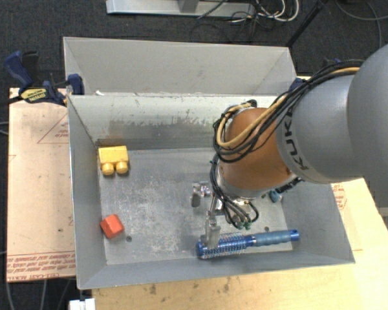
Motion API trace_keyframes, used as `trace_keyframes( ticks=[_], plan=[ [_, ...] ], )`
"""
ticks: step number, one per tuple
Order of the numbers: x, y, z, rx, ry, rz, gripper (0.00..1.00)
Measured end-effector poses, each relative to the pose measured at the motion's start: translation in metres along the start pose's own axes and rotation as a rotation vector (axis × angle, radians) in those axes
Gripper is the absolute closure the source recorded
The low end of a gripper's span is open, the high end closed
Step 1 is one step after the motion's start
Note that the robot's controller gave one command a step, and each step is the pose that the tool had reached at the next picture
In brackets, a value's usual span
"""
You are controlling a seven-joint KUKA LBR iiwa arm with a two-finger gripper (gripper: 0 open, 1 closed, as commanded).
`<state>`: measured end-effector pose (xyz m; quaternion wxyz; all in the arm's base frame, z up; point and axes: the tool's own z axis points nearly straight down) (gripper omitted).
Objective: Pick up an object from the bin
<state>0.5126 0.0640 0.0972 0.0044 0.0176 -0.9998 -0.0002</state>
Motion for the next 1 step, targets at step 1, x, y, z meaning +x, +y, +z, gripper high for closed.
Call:
trace_keyframes(
  ticks=[1],
  plan=[
    [0.0108,-0.0113,-0.0605,0.000,-0.015,0.008,0.00]
  ],
)
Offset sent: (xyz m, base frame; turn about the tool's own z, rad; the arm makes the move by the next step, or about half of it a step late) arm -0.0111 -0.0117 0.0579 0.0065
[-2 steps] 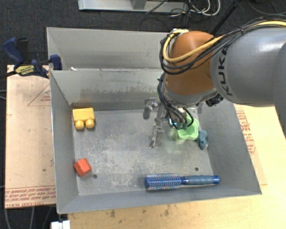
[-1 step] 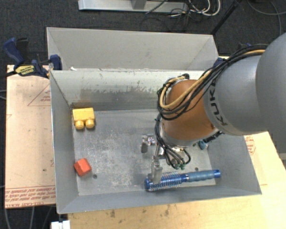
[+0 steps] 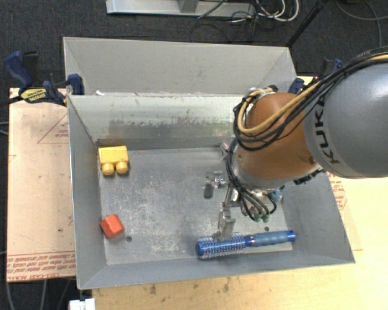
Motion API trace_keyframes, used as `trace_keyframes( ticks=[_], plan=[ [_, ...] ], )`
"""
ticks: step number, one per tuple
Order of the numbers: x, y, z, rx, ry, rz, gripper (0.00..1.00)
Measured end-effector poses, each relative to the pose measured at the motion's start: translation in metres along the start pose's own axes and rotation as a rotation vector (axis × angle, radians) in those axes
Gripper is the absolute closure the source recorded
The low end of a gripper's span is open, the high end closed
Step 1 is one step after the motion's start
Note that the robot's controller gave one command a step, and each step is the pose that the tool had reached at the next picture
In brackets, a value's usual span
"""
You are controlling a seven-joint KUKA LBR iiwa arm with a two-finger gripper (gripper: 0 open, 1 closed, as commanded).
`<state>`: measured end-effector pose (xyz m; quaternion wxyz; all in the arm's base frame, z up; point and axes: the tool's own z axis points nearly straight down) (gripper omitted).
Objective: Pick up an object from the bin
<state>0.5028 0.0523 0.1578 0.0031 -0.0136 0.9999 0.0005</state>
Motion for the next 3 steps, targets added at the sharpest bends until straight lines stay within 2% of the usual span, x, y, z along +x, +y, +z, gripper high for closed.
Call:
trace_keyframes(
  ticks=[1,2,3],
  plan=[
    [0.024,0.005,0.060,0.000,0.013,0.045,0.00],
    [0.014,-0.002,0.087,-0.001,-0.003,-0.095,0.00],
    [0.017,-0.001,0.088,-0.001,0.006,-0.096,1.00]
  ],
)
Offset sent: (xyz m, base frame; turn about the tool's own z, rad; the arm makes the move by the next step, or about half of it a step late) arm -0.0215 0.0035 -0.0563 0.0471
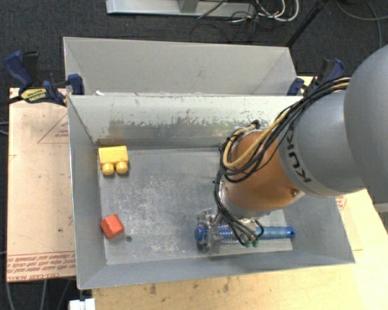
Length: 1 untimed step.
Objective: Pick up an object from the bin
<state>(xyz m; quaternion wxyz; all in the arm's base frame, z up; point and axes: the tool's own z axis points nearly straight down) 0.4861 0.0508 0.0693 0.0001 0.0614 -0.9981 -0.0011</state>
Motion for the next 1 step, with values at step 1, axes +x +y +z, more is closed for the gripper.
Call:
trace_keyframes(
  ticks=[1],
  plan=[
    [-0.0077,0.0130,-0.1696,0.001,-0.010,0.039,1.00]
  ],
)
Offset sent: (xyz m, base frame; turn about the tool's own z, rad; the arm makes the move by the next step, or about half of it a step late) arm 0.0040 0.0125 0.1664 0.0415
